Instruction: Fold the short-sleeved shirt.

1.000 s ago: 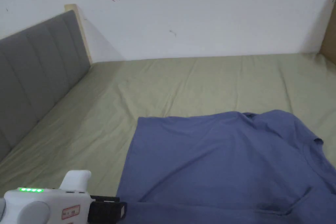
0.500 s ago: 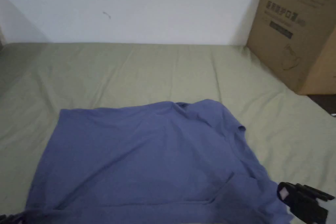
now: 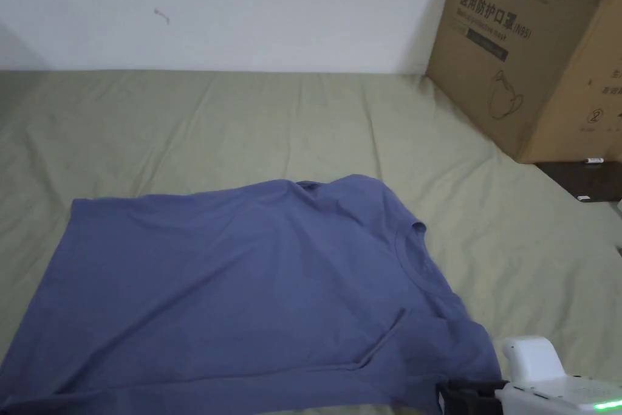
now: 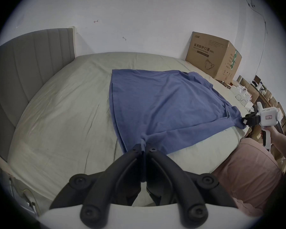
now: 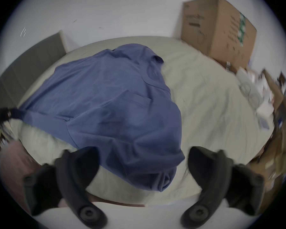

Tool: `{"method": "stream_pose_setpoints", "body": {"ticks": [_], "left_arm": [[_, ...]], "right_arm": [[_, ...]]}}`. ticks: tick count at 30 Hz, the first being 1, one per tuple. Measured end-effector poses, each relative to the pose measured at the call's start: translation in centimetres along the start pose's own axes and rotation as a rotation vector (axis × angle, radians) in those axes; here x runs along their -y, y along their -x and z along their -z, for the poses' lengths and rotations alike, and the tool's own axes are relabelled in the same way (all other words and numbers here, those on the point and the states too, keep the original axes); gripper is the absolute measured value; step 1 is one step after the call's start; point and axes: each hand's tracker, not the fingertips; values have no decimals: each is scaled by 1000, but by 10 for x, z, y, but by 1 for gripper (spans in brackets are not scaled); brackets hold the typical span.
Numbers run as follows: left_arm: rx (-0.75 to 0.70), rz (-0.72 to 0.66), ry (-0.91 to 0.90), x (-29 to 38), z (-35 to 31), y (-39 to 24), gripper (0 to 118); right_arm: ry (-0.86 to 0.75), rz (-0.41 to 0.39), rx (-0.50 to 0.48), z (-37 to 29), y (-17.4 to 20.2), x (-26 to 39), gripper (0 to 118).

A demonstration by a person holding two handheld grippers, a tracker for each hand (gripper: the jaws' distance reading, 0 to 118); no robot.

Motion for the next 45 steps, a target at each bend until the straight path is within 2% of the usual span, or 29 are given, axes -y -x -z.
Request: {"method": "stream_pose_setpoints", "body": {"ticks": [1,2,3,6,9,14,18,24,28,32,35,36,37,38,39,40,41,42,45], "left_arm": [[-6,-1,4,0,1,-1,3],[8,-20,-3,0,2,-2,3],[5,-25,2,3,3,4,3],[-2,-44,-1,3,2,7,3],[-10,-65,-23,3,-3,10,3],[-26,-75,-60,-1,-13,11,2],[-15,-75,-86,-17,-12,7,2],[-6,-125,-151,-66,18,18,2],[-52,-144,-117,-106,69,39,2],[-64,-55,3,-130,135,56,2],[-85,-9,80,-132,177,65,3],[-92,-4,106,-131,190,68,6],[-87,-18,111,-129,199,72,20],[-86,-26,118,-127,205,75,46],[-85,-38,119,-123,211,76,89],[-103,-43,127,-120,214,78,105],[-113,-47,131,-118,215,80,109],[-132,-50,128,-116,212,81,109],[-92,-134,-27,-116,177,75,109]], "right_arm": [[-10,-54,33,0,6,0,38],[-24,-92,60,1,9,0,2],[-38,-126,93,2,12,1,2],[-10,-65,-16,1,9,-1,2],[-69,-43,-2,-10,5,0,2],[-163,120,-40,-38,-11,-5,2],[-193,117,-32,-51,-13,-21,2],[-196,168,-50,-40,-17,-80,2],[-101,136,-55,7,-25,-146,2],[18,101,-33,79,-27,-202,2],[87,13,-4,129,-17,-226,2],[110,-20,4,145,-13,-229,4],[119,-31,19,158,-8,-229,10],[128,-32,25,167,-5,-228,26],[134,-31,31,176,-2,-226,61],[134,-25,46,187,-7,-221,88],[122,-20,76,189,-6,-217,106],[87,-11,110,187,-6,-213,115],[-52,45,134,158,-9,-199,115]]}}
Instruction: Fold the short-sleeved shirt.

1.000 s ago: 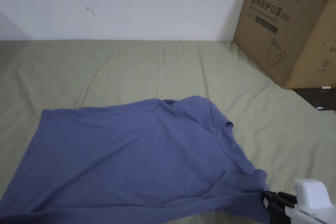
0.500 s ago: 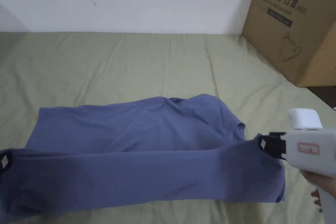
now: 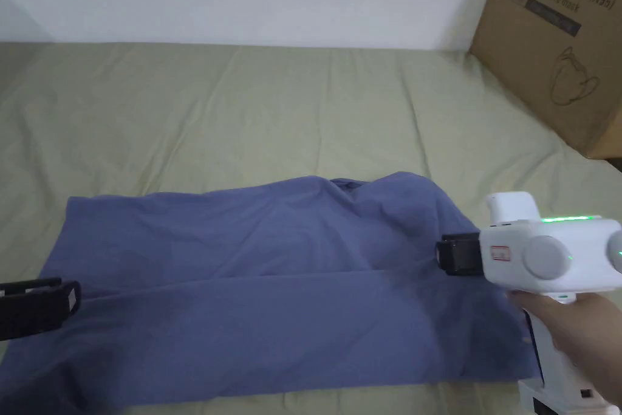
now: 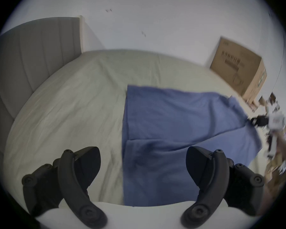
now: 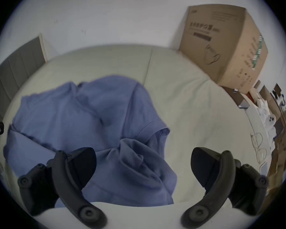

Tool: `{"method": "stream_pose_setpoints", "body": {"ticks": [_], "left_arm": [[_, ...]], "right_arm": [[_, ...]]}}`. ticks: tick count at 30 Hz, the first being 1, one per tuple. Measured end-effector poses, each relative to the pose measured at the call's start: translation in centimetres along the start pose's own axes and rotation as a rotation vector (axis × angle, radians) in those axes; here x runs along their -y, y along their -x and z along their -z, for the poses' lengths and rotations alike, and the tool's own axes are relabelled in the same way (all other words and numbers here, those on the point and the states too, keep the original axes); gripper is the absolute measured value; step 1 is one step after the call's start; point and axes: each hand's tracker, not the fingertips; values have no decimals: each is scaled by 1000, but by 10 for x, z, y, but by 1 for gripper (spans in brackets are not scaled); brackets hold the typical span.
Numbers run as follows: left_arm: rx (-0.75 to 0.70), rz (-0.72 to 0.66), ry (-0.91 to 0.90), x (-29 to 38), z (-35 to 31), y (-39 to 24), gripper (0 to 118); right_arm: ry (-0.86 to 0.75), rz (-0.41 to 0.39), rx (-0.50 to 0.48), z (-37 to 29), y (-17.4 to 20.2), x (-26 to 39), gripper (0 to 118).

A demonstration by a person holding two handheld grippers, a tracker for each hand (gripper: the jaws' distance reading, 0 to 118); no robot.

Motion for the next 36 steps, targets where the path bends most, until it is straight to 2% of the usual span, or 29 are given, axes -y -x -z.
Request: {"method": "stream_pose_setpoints", "body": {"ticks": [3,5,6,7,8,9,10,12,13,14,16,18,20,21,22,23,24,25,26,27,28,29,33,35,36], "left_arm": [[100,-127,-100,3,-54,-8,109],[140,-159,-146,11,-90,-15,109],[119,-153,-154,19,-116,-23,107],[94,-139,-172,27,-135,-29,100],[72,-126,-200,36,-154,-35,81],[51,-116,-246,48,-174,-41,32],[25,-119,-287,61,-192,-50,0],[-27,-155,-315,84,-215,-59,0],[2,-144,-315,93,-222,-56,0],[3,-138,-311,99,-226,-55,0],[-65,-78,-288,97,-229,-58,0],[-45,-74,-241,82,-221,-48,0],[-17,-131,-55,57,-190,-30,0],[13,-168,62,48,-169,-18,1],[36,-197,136,38,-146,-7,14],[42,-226,153,36,-129,1,39],[36,-238,153,36,-110,9,88],[-21,-225,174,34,-92,13,115],[-60,-216,191,32,-77,13,117],[-95,-183,237,33,-58,14,111],[-133,-159,248,36,-51,14,112],[-139,-140,211,34,-40,14,112],[-226,-109,383,57,3,10,113],[-221,-13,277,67,1,-6,117],[-259,1,295,66,1,-11,117]], "right_arm": [[-109,45,-49,-54,-3,14,115],[-114,17,-98,-98,2,23,115],[-208,10,-138,-131,7,38,114],[-314,10,-182,-159,9,52,110],[-408,34,-189,-184,13,66,97],[-438,27,-188,-206,19,78,49],[-468,29,-168,-226,26,91,4],[-484,98,-234,-253,33,112,0],[-447,136,-316,-260,33,117,0],[-429,151,-341,-263,35,120,0],[-419,121,-284,-269,43,122,0],[-419,86,-291,-272,43,118,0],[-414,93,-286,-277,44,111,0],[-411,115,-296,-280,43,109,0],[-410,150,-320,-282,42,108,0],[-408,171,-339,-283,40,106,0],[-405,183,-348,-284,39,105,0],[-402,189,-350,-285,39,105,0],[-396,192,-353,-285,39,106,0],[-388,196,-354,-284,38,106,0],[-382,200,-351,-284,37,107,0],[-379,204,-346,-284,37,108,0],[-350,217,-336,-277,31,109,0],[-337,220,-332,-270,30,108,0],[-332,222,-331,-267,30,108,0]]}}
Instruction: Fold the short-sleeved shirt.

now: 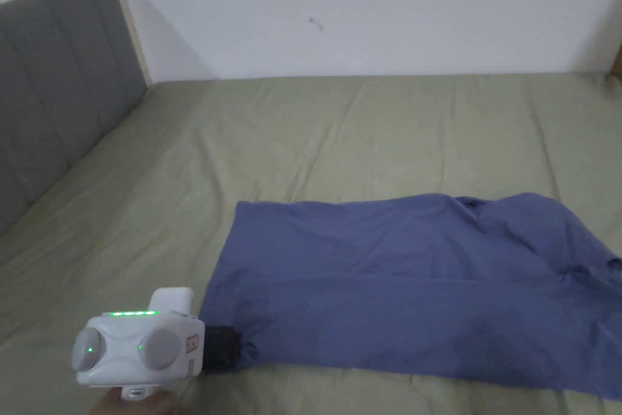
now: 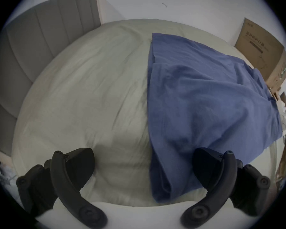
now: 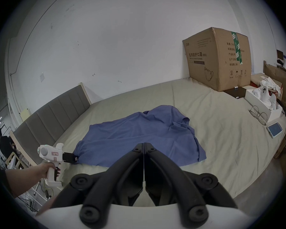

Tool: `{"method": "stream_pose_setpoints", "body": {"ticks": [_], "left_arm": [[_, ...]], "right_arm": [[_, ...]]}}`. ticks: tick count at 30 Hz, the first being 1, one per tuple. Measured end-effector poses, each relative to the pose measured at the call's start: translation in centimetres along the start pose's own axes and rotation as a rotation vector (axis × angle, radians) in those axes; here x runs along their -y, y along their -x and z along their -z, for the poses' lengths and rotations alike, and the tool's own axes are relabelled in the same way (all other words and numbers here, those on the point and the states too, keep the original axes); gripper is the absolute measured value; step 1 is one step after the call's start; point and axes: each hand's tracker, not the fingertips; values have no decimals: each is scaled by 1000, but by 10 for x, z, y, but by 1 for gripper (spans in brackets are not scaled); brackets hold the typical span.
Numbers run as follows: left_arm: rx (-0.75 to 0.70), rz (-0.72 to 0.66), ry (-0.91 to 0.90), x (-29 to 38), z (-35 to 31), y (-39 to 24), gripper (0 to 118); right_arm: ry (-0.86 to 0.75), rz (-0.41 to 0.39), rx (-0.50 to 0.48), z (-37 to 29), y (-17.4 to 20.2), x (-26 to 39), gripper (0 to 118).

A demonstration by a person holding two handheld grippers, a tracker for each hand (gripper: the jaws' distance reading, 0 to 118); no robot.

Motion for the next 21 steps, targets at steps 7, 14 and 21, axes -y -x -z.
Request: {"method": "stream_pose_setpoints", "body": {"ticks": [7,14,21], "left_arm": [[2,-66,-17,2,-35,-12,39],[134,-13,-8,-2,-51,-22,3],[76,10,-25,-17,-67,-6,3]], "right_arm": [[24,83,-6,14,-27,3,0],[21,134,27,26,-80,-14,0],[360,258,102,117,-173,-46,118]]}}
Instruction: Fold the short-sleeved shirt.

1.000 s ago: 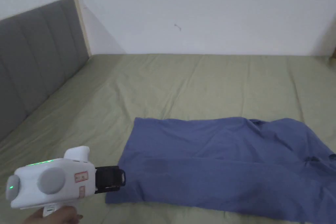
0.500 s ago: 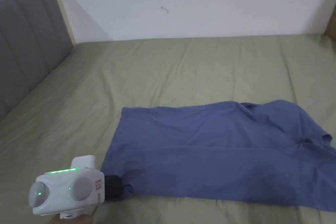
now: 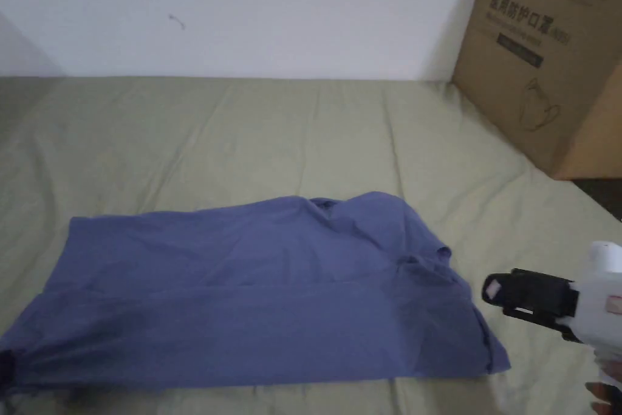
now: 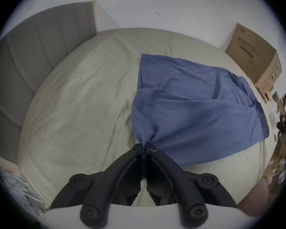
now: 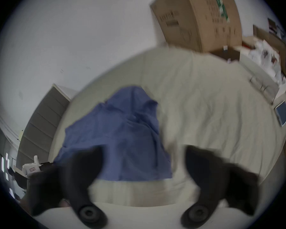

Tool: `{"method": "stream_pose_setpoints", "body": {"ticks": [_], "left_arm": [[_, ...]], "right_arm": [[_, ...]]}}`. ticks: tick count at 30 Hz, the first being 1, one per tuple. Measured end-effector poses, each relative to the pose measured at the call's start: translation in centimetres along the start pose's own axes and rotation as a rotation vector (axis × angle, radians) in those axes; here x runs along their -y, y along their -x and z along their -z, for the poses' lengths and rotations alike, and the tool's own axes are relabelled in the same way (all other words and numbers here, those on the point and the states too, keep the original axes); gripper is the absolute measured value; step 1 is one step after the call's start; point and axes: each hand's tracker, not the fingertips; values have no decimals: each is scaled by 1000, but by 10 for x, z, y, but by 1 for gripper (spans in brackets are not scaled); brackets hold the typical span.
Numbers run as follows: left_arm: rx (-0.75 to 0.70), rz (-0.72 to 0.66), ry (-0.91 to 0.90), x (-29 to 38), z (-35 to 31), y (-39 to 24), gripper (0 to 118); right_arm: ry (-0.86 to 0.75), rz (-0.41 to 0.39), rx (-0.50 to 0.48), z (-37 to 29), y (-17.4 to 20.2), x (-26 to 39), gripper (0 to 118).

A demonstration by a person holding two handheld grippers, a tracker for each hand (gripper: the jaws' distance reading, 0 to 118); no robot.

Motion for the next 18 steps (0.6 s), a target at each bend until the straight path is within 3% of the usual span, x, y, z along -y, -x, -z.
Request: {"method": "stream_pose_setpoints", "body": {"ticks": [3,6,8,11,15,16,18], "left_arm": [[-50,129,-3,-1,-4,-16,3],[-53,126,-2,-2,-3,-20,3],[-39,104,12,-3,-2,-16,3],[-17,80,38,-6,5,-6,3],[-22,90,39,-7,7,-5,3],[-17,90,37,-8,6,-6,3],[-24,96,34,-9,4,-7,3]], "right_arm": [[182,45,45,47,-17,-2,118],[363,56,74,92,-30,-1,117],[327,33,66,99,-27,4,116],[348,-109,64,99,-13,8,112],[291,-276,214,82,-4,9,25],[297,-251,100,76,-4,8,13],[321,-239,62,69,4,8,10]]}}
